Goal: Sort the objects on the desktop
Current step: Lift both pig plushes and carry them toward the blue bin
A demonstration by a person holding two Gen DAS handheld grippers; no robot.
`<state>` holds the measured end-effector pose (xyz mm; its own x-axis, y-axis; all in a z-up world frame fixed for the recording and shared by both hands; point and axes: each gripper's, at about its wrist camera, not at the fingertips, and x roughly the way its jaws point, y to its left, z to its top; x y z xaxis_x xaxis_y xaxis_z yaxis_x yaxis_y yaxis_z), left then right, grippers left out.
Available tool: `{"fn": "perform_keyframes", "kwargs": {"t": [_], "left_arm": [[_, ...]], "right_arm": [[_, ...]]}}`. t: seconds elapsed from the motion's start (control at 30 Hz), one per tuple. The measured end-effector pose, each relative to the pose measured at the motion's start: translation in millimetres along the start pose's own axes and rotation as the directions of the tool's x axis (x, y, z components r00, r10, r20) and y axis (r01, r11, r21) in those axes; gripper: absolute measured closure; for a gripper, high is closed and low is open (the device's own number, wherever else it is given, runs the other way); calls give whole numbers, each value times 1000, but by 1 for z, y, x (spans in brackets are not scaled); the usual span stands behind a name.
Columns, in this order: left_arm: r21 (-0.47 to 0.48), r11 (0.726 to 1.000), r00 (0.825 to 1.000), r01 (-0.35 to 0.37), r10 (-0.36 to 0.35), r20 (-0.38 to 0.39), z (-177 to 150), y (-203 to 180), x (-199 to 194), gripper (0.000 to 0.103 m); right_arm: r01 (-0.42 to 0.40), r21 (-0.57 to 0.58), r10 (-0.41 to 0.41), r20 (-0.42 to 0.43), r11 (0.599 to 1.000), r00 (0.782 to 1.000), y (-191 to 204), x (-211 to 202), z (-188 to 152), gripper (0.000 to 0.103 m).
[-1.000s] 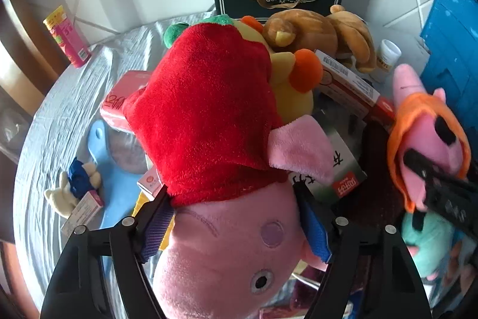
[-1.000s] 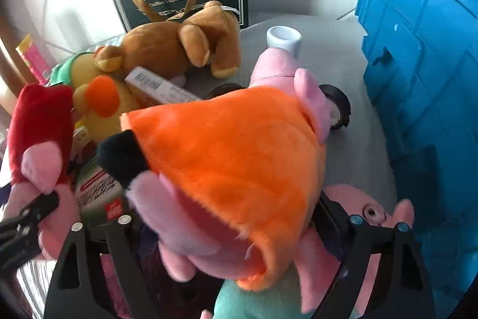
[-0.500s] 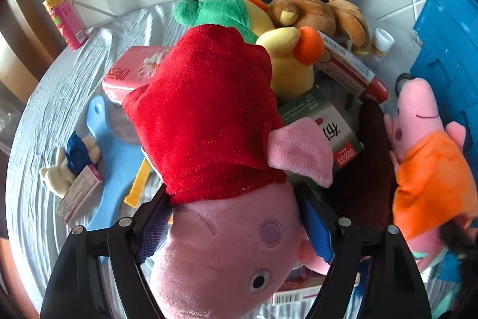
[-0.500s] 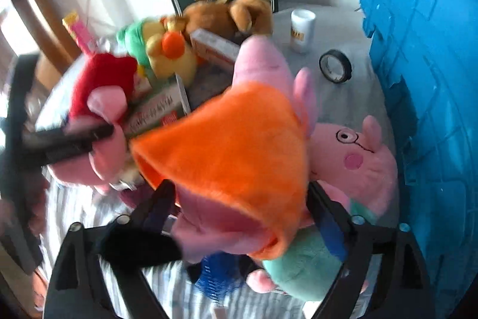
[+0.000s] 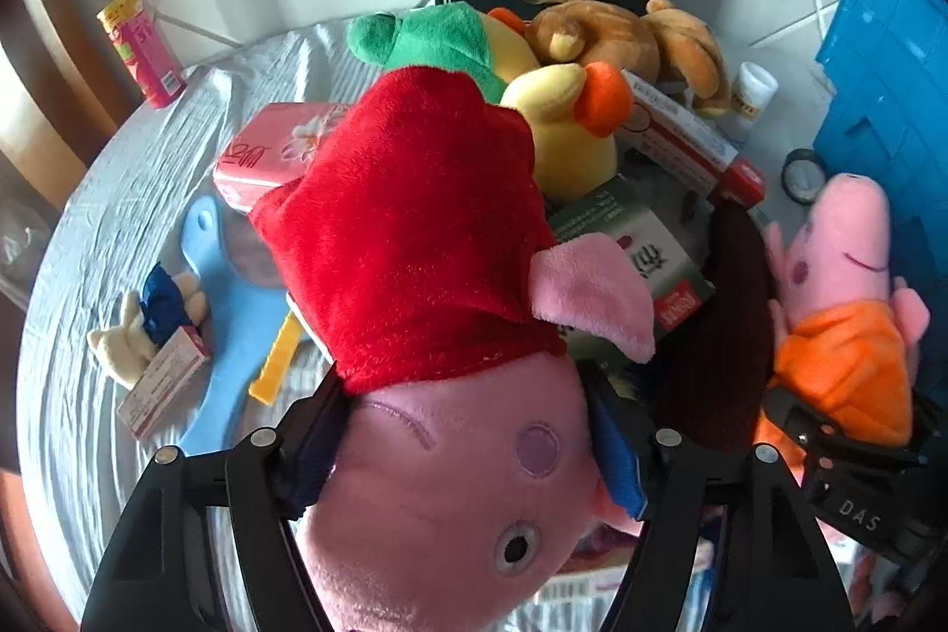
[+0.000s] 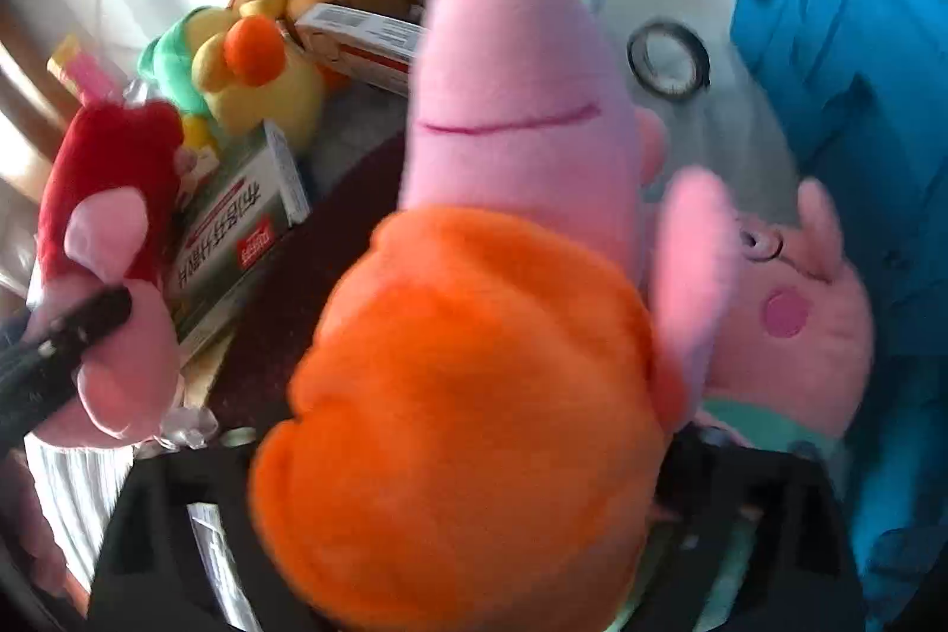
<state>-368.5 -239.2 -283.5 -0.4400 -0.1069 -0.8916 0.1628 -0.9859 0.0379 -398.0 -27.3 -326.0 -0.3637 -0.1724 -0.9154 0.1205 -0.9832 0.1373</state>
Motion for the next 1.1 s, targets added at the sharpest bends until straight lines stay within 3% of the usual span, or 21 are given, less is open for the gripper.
{"fn": "perform_keyframes", "kwargs": {"t": [0.57, 1.1], "left_arm": [[5, 1000, 987, 3, -4, 163, -19, -8, -102, 31], [-58, 997, 946, -40, 57, 319, -45, -31, -212, 31]], "right_arm": [[-89, -78, 102, 187, 993, 977, 16, -101, -6, 25], [-95, -219, 174, 381, 971, 908, 20, -223, -11, 25]]}}
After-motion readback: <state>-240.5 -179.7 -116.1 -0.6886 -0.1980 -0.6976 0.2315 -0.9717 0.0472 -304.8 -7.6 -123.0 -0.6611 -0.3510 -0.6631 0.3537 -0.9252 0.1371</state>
